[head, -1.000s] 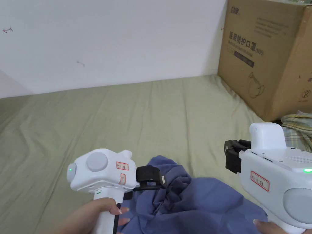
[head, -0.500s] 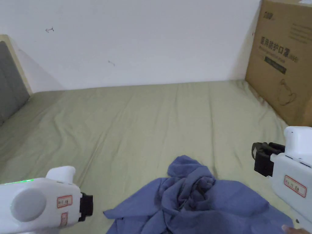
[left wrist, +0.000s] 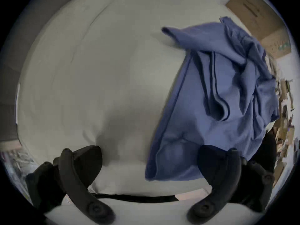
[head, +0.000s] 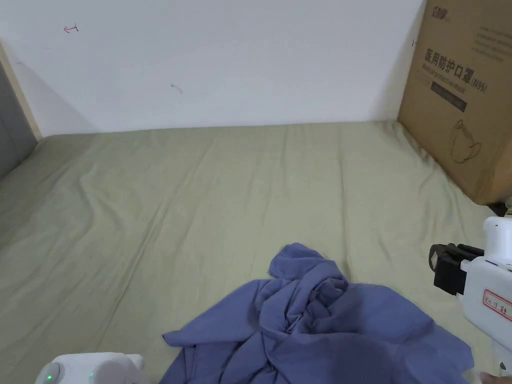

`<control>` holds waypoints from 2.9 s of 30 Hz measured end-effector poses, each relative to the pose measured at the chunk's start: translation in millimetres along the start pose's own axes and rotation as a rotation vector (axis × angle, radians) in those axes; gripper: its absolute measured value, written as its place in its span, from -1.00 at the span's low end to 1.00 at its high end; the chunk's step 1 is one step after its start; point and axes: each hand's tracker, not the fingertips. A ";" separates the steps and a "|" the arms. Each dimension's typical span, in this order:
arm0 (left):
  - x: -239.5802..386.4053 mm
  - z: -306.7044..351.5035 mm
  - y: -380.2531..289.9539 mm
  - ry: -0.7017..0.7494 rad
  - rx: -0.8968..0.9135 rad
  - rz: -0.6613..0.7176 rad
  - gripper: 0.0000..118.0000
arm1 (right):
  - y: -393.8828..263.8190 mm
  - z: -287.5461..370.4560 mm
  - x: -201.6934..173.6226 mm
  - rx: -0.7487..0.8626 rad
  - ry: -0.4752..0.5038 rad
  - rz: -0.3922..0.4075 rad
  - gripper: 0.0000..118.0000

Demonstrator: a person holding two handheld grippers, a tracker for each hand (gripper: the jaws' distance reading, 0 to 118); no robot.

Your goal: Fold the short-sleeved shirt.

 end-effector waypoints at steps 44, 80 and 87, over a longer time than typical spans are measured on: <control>-41.3 192.0 -11.3 -0.161 0.607 0.128 -1.00 | 63.0 -34.1 100.2 -0.447 0.219 -0.031 -0.99; -64.9 446.7 306.4 -0.002 1.100 0.156 -1.00 | 482.1 -79.6 -13.3 0.155 0.075 0.044 -0.99; -56.4 428.6 379.5 0.026 1.168 0.192 -1.00 | 512.6 -140.1 -26.0 0.198 0.010 0.069 -0.99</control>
